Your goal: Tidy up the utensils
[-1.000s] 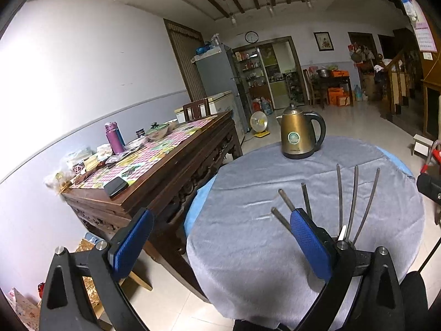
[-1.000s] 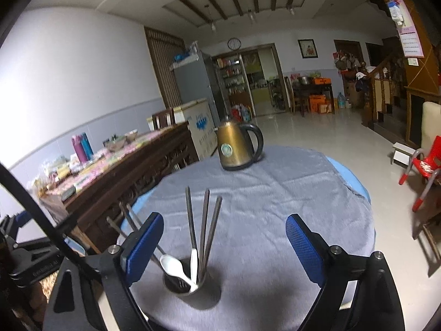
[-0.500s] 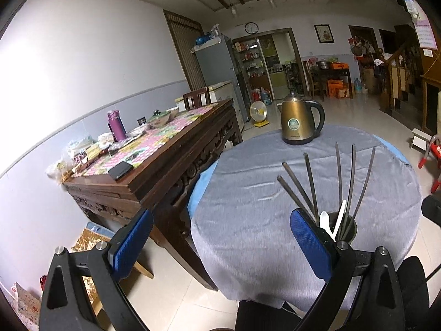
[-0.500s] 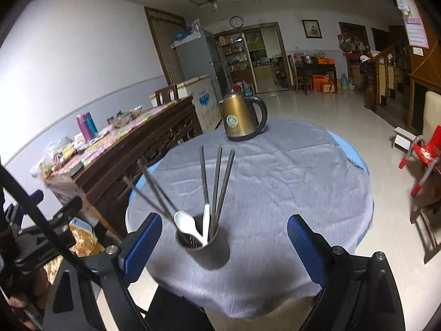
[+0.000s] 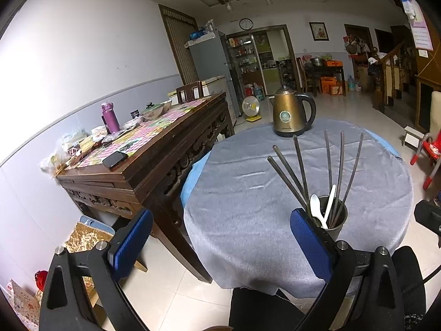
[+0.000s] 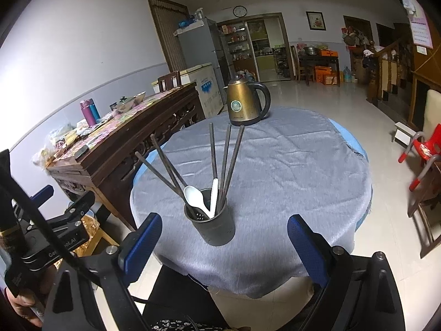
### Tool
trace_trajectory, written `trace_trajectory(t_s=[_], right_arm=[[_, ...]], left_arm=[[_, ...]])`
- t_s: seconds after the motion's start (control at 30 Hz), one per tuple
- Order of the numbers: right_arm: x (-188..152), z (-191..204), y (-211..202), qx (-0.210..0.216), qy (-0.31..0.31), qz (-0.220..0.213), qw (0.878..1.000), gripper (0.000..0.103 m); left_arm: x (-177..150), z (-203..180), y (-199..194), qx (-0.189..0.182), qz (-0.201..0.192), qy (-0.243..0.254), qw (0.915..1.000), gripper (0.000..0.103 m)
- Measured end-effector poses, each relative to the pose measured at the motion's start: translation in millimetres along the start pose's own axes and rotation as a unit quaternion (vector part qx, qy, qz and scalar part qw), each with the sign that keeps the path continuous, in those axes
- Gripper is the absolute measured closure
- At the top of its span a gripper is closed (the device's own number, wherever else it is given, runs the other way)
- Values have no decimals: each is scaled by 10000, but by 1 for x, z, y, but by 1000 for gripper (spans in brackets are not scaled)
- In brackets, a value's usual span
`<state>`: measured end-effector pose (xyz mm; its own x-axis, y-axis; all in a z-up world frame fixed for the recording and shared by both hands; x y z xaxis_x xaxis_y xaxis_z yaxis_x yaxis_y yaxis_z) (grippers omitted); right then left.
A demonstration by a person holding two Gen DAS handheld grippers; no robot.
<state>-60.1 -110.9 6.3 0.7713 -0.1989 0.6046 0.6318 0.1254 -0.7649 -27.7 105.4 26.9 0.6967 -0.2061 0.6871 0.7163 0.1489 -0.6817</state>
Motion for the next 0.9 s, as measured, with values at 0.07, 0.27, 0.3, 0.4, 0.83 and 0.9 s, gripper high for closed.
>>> trace_trajectory(t_s=[0.07, 0.27, 0.3, 0.4, 0.83, 0.9], right_arm=[[-1, 2, -1, -11, -26, 0, 10000, 9], [-2, 8, -2, -6, -104, -51, 9999, 9], [-3, 10, -2, 30, -114, -61, 9999, 9], [-5, 13, -2, 16, -187, -81, 9998, 9], [-6, 18, -3, -23, -178, -131, 9998, 9], [-6, 18, -3, -46, -177, -151, 9997, 9]], left_arm=[[0, 1, -1, -1, -10, -8, 10000, 3], [-3, 4, 0, -7, 13, -41, 10000, 3], [-3, 4, 1, -9, 23, -43, 10000, 3], [-4, 6, 2, 3, 44, -52, 10000, 3], [-10, 11, 10, -17, 124, -92, 9999, 3], [-10, 12, 12, -27, 136, -94, 9999, 3]])
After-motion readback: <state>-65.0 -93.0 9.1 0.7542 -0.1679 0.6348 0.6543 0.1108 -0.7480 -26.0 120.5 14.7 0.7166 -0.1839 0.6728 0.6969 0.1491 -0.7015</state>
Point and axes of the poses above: each gripper's, at about its wrist camera, not at the fingertips, and y roughly the way its jaws point, z to its left, x to its top, the point moved 6 cm from there along y, roughly the way its jaws point, and after that the axes turned 14 degrees about z, right-handed, at the moved point
